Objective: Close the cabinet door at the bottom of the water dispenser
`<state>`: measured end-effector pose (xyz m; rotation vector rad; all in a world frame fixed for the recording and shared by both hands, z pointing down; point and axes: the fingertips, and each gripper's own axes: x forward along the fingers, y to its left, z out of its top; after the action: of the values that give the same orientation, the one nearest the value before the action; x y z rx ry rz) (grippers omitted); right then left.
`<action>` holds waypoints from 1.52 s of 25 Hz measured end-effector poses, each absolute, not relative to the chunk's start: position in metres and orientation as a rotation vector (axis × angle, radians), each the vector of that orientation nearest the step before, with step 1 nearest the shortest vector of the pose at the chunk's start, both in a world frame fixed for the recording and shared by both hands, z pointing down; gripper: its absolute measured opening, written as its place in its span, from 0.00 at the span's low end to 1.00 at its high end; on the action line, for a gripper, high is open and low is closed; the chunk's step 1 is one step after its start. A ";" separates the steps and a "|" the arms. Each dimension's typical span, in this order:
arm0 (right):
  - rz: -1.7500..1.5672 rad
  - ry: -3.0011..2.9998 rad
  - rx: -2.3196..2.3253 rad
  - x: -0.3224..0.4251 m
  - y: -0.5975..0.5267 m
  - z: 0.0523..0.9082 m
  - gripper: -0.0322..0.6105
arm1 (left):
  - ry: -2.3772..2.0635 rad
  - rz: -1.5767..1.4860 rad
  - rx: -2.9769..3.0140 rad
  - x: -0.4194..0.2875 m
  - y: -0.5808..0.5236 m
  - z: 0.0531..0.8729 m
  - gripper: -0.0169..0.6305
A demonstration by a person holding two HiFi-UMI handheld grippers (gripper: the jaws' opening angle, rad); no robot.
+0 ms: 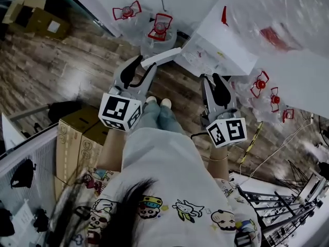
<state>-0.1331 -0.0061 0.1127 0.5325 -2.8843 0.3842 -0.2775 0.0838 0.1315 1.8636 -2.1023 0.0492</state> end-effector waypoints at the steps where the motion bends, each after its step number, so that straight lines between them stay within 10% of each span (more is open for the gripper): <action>1: 0.393 -2.878 0.528 -0.136 -0.006 0.117 0.25 | -2.096 0.057 1.858 -0.280 0.084 0.137 0.29; 38: 0.702 -2.615 0.454 -0.215 0.013 0.376 0.24 | -1.725 0.355 1.571 -0.333 0.088 0.518 0.31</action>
<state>-0.2155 0.0128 0.3759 0.4538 -2.6147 0.7018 -0.3330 0.0885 0.5178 1.5713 -1.7249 0.3546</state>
